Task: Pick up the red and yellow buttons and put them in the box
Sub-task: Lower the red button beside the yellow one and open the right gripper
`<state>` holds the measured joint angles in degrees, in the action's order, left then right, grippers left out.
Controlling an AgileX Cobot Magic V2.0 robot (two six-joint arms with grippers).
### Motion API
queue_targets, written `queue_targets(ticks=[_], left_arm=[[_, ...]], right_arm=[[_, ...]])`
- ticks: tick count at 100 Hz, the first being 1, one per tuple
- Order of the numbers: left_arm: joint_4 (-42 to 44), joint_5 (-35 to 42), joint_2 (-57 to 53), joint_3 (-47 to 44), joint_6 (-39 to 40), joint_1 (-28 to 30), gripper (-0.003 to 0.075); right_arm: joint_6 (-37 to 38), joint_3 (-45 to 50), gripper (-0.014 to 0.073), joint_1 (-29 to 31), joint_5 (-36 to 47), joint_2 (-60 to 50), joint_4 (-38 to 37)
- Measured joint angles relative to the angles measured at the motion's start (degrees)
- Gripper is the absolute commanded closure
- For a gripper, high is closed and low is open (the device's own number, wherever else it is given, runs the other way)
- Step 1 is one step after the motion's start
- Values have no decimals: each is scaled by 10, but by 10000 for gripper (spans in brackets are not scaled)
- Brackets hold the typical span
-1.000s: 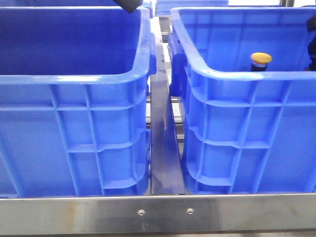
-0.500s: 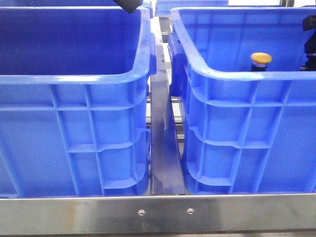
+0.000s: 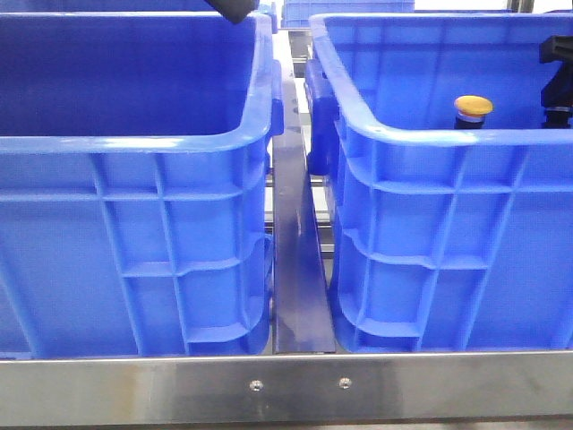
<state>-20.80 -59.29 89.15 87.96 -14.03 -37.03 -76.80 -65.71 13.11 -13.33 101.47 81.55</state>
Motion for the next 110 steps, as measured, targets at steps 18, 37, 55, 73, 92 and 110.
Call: queue_targets(ticks=[18,37,55,73,92,110], left_arm=[[0,0,0,0,0,0,125],[0,0,0,0,0,0,125],[0,0,0,0,0,0,125],[0,0,0,0,0,0,125],[0,0,0,0,0,0,125],[0,0,0,0,0,0,125]], right_arm=[[-1,0,256,0,0,1,1],[-1,0,208,0,-4,4,1],[-1,0,208,0,-20,4,1],[0,0,208,0,-28,4,0],[0,0,208,0,-28,-2,-14],[0,0,208,0,-28,-40,-36]])
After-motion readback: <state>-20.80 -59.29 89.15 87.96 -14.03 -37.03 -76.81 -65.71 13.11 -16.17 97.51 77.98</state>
